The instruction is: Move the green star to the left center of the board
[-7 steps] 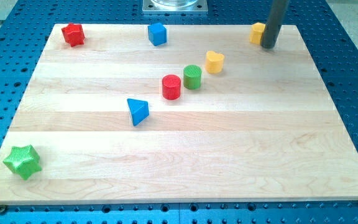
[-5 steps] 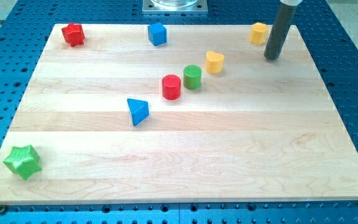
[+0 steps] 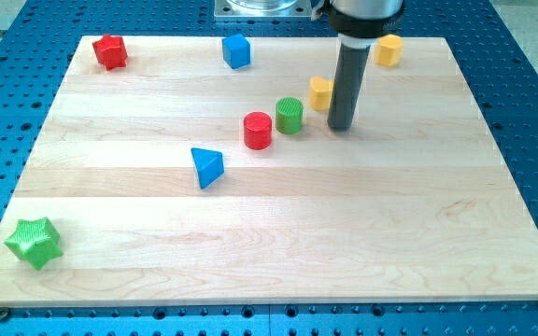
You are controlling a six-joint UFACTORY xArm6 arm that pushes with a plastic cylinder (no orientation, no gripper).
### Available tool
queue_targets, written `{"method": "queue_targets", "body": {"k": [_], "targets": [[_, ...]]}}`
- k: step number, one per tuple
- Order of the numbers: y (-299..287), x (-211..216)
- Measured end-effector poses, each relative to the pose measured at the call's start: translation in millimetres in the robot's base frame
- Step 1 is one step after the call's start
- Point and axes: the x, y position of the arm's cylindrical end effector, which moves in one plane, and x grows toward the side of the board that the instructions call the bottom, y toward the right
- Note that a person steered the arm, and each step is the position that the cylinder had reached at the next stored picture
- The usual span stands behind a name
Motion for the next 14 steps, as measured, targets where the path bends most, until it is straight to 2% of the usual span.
{"method": "queue_targets", "body": {"k": [1, 2, 4, 6, 7, 8, 9, 11, 12, 13, 14], "targets": [[-26, 114], [-117, 209], [-199, 213], [-340, 202], [-356, 195], [-354, 146], [-327, 72], [-292, 130], [-268, 86], [-293, 64], [-294, 55]]}}
